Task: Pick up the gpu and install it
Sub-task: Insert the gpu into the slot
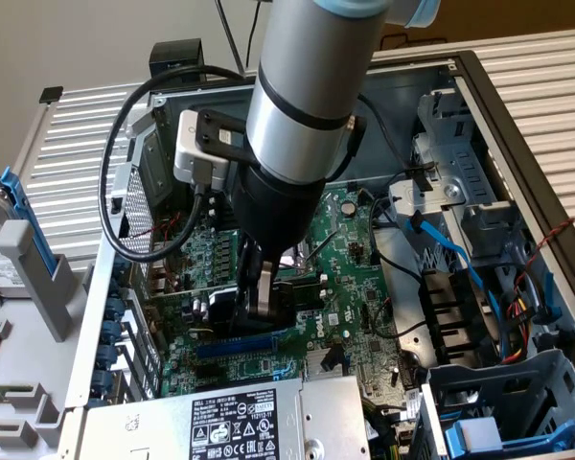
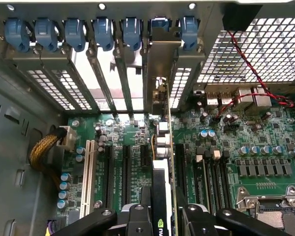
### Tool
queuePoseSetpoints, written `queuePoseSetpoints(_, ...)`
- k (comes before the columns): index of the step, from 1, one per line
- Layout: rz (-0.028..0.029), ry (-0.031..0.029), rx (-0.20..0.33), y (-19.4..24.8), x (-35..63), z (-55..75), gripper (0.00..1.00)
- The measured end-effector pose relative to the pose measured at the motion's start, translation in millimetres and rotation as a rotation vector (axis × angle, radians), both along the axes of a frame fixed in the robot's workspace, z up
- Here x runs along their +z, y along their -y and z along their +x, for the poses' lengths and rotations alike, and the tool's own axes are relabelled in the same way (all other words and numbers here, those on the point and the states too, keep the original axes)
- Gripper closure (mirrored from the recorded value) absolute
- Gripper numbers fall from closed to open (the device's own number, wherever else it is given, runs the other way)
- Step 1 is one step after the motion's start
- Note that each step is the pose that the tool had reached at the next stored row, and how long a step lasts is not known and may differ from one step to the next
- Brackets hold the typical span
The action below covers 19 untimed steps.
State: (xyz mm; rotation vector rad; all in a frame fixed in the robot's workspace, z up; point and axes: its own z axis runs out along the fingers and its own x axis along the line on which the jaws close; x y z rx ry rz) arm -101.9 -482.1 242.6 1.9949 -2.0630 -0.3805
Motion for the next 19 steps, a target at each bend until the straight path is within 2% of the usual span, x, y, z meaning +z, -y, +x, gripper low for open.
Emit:
queuePoseSetpoints(17, 0.0, 0.0001, -0.011, 0.0, -1.2, -0.5, 0.71)
queuePoseSetpoints(19, 0.0002, -0.0017, -0.012, 0.0, -1.2, -0.6, 0.71)
